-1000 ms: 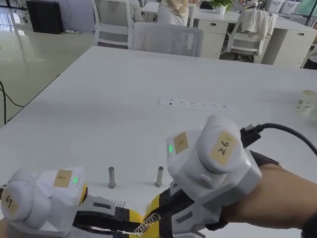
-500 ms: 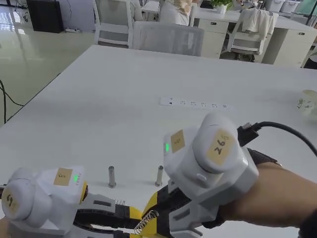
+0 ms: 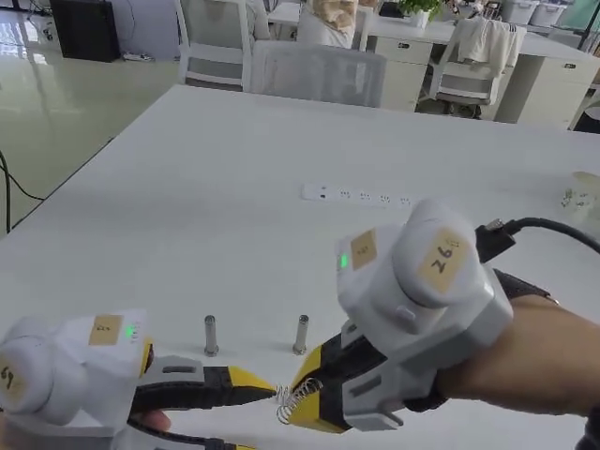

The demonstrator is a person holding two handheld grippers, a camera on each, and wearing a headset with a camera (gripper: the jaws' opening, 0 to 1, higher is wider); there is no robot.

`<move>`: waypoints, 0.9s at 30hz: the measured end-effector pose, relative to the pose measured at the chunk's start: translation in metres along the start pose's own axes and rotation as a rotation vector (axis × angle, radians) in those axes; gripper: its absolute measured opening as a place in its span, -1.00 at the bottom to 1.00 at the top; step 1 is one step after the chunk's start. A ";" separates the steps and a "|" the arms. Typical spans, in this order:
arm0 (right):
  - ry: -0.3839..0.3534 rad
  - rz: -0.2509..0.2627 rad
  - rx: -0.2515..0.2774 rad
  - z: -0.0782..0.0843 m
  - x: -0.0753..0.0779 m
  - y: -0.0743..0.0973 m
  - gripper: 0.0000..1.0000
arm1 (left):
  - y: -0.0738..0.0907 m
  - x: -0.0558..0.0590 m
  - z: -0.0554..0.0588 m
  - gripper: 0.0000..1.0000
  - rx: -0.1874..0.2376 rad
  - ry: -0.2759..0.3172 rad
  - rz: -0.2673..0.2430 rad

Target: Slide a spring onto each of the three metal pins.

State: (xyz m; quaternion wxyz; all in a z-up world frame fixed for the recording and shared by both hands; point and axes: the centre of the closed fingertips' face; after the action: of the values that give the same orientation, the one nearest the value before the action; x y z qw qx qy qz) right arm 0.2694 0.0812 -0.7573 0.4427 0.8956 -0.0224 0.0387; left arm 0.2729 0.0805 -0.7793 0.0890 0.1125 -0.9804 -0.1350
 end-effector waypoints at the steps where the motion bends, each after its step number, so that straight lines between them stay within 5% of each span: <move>1: -0.002 0.003 -0.001 0.001 0.001 0.001 -0.84 | 0.001 -0.001 0.001 -0.28 0.000 0.005 -0.006; 9: -0.029 0.036 -0.016 0.012 0.014 0.009 -0.84 | 0.017 -0.015 0.008 -0.02 0.014 0.044 -0.084; 27: -0.080 0.099 -0.039 0.033 0.040 0.028 -0.84 | 0.047 -0.034 0.018 0.18 0.058 0.097 -0.230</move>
State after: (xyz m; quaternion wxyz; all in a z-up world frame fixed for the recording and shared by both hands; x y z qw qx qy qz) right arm 0.3090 0.0378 -0.7510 0.4562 0.8855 -0.0849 0.0243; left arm 0.2925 0.1371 -0.7878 0.1168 0.2333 -0.9590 -0.1103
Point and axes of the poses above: the centre of the closed fingertips' face, and the gripper's own axes: y roughly backward along the fingers, x roughly to its right, z roughly out of its underside, and after that the axes turned 5 degrees about z, right-handed
